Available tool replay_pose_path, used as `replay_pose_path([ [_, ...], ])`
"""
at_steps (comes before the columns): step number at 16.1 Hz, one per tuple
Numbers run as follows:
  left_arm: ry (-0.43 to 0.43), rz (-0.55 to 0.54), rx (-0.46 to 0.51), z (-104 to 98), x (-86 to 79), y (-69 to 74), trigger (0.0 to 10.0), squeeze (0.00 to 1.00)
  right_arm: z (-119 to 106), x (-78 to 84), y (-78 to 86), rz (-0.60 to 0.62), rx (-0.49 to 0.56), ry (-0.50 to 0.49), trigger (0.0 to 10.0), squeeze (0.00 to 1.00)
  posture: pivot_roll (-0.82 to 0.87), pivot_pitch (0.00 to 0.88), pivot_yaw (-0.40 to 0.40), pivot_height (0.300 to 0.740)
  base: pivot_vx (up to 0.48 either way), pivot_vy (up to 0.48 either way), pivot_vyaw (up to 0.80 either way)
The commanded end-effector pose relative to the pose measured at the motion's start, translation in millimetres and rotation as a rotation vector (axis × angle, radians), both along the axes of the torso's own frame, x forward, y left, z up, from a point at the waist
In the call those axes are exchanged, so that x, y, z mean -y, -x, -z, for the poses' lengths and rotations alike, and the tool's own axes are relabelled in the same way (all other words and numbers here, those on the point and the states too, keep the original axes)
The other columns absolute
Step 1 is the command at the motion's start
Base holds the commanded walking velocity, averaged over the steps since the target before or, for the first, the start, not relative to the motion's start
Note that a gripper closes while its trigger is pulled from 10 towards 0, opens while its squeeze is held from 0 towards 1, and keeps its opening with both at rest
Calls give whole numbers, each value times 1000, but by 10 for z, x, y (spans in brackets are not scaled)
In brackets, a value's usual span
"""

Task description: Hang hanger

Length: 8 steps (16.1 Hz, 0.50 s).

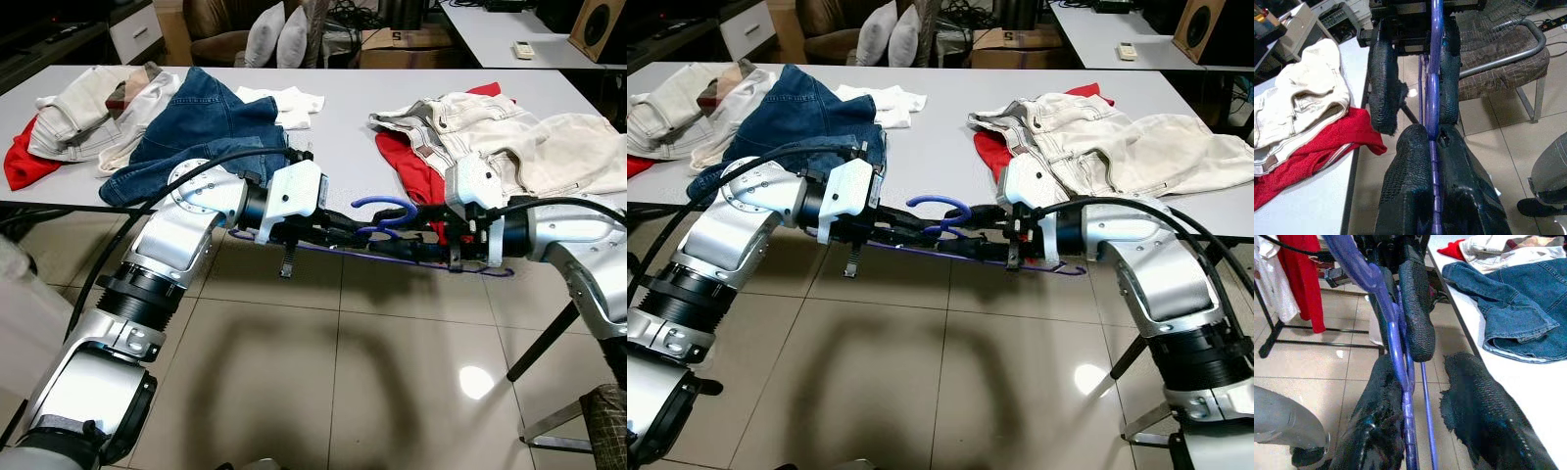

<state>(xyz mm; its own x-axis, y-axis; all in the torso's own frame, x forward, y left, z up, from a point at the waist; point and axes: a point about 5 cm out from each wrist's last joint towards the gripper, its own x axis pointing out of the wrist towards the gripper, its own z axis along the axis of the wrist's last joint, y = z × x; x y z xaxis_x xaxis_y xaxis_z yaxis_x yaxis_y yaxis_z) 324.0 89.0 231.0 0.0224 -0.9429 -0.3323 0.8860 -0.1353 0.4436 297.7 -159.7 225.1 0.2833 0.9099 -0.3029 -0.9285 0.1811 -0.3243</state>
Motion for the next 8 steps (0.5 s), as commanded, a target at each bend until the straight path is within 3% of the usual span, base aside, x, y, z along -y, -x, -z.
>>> replay_pose_path([
  [1,3,35,31,-75,79,41,0,0,-53,-60,-21,-24,22,7,0,0,-116,0,61,740,0,0,0],
  [8,20,43,36,-121,108,60,0,0,-38,-39,-35,-14,9,9,0,0,-123,0,69,740,0,0,0],
])
